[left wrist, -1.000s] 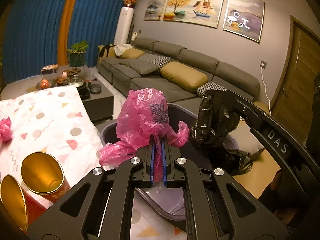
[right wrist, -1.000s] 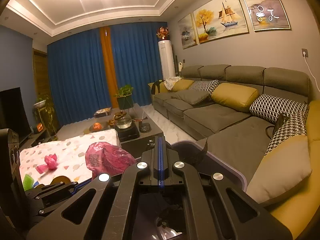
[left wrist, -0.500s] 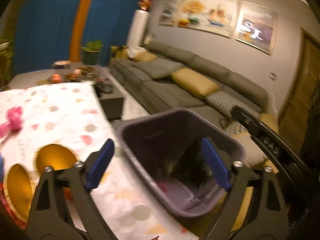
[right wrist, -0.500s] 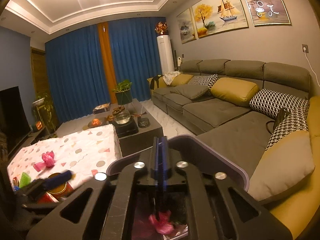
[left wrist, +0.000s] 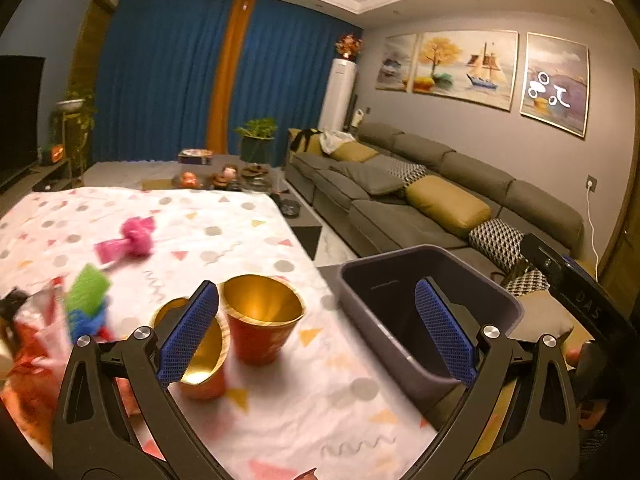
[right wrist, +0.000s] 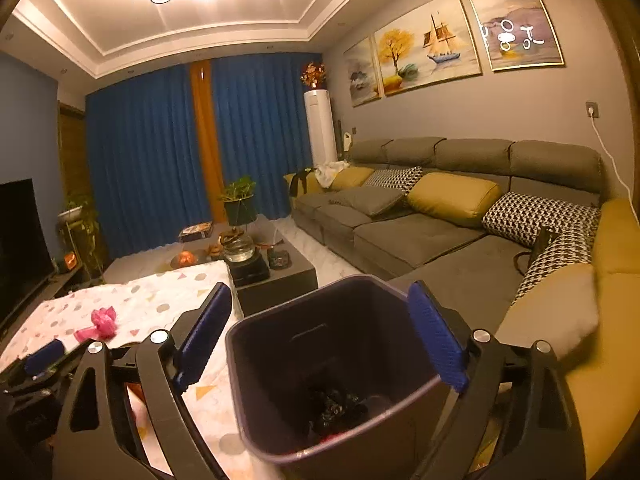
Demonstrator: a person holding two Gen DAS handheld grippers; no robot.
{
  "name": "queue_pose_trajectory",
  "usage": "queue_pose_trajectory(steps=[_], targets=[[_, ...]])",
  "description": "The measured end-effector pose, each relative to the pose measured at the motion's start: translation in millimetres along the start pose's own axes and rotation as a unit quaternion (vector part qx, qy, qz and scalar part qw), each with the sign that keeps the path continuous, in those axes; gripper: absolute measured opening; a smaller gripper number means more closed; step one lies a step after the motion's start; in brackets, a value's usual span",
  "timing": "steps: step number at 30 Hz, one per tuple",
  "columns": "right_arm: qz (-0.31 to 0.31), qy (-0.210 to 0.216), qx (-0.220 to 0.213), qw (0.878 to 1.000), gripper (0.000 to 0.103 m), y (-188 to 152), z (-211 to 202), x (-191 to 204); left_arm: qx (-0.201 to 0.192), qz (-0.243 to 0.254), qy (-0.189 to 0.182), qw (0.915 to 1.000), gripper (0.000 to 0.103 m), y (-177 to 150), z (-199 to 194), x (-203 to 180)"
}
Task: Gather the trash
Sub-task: 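Move both open tools back over the table, then grasp the orange-printed paper cup with the left tool while the right tool grasps the red snack bag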
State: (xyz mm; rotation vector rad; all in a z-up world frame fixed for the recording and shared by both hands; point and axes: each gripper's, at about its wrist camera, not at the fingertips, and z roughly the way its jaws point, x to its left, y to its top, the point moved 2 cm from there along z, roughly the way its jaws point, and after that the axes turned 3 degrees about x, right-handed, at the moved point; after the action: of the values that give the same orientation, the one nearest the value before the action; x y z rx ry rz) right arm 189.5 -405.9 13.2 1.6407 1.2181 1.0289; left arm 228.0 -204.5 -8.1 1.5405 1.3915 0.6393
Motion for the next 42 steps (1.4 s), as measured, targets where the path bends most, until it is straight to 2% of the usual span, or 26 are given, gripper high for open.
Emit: queue_pose_trajectory(steps=[4, 8, 17, 22, 32, 39, 42], targets=[[-0.012, 0.003, -0.003, 1.0, 0.088, -7.0, -20.6, 13.8, -0.018, 0.001, 0.019, 0.9997, 0.097, -7.2, -35.9, 15.5], [-0.021, 0.022, -0.006, 1.0, 0.088, -15.0, -43.0, 36.5, -0.028, 0.009, 0.04, 0.9988, 0.097, -15.6, -66.2, 32.3], [-0.049, 0.059, -0.021, 0.997, 0.088, -37.7, -88.3, 88.9, -0.043, -0.003, 0.096, 0.9944, 0.097, -45.6, -130.3, 104.7], [-0.053, 0.091, -0.009, 0.994, 0.088, -58.5, -101.1, 119.9, -0.052, -0.012, 0.117, 0.9917, 0.097, -58.3, -161.9, 145.4], [-0.078, 0.151, 0.024, 0.985, 0.088, -85.9, -110.8, 180.8, -0.04, -0.009, 0.136, 0.9899, 0.097, -84.5, -190.1, 195.7], [-0.087, 0.168, 0.036, 0.981, 0.088, -94.6, -110.2, 207.9, -0.014, -0.016, 0.125, 0.9919, 0.097, -98.2, -190.4, 219.9], [-0.09, 0.171, 0.039, 0.98, 0.088, -98.4, -109.6, 213.9, 0.01, -0.011, 0.114, 0.9934, 0.092, -101.6, -183.0, 221.8]])
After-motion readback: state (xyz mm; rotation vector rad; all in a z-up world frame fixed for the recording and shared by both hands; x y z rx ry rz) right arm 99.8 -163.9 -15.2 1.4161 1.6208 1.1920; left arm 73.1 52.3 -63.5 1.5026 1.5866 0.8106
